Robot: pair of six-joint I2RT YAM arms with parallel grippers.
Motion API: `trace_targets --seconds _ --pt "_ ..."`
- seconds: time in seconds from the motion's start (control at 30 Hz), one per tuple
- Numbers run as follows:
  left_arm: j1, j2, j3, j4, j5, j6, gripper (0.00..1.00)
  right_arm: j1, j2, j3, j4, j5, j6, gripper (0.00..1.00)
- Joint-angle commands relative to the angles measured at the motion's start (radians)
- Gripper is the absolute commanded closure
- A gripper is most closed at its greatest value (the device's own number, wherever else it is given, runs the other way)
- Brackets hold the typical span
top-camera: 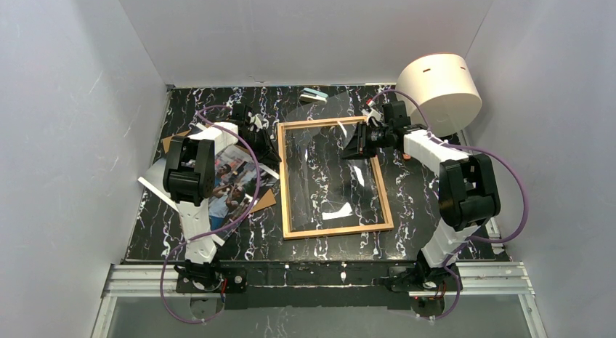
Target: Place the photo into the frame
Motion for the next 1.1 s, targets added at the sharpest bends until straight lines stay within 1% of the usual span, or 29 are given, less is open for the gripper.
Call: trace_targets --seconds 0.0,0.17,0.33,0.5,0.67,0.87,0.97,1.07 --pt "-0.027 0.130 -0.041 -0.044 -0.193 0.052 0.83 0.006 0.016 0.033 0.005 -0.005 -0.005 0.71" --pt "-0.028 0.129 -0.046 -0.038 -0.190 0.044 0.83 0.006 0.019 0.025 0.019 -0.017 0.001 0.65" --pt "-0.028 0.132 -0.044 -0.038 -0.193 0.046 0.83 0.005 0.021 0.022 0.024 -0.018 -0.003 0.62" --pt "-0.028 0.129 -0.046 -0.040 -0.200 0.047 0.83 0.004 -0.001 0.013 0.006 0.018 -0.003 0.58" --pt "-0.027 0.132 -0.042 -0.039 -0.201 0.045 0.84 0.004 -0.006 0.008 0.000 0.021 -0.013 0.60" --pt "-0.028 0.132 -0.042 -0.039 -0.203 0.045 0.84 0.005 0.005 0.024 -0.036 0.053 -0.044 0.69" --pt "-0.028 0.131 -0.042 -0.039 -0.203 0.045 0.84 0.004 0.007 0.035 -0.079 0.081 -0.066 0.69" --pt "-0.027 0.131 -0.042 -0.039 -0.204 0.045 0.83 0.004 0.004 0.036 -0.090 0.094 -0.071 0.64"
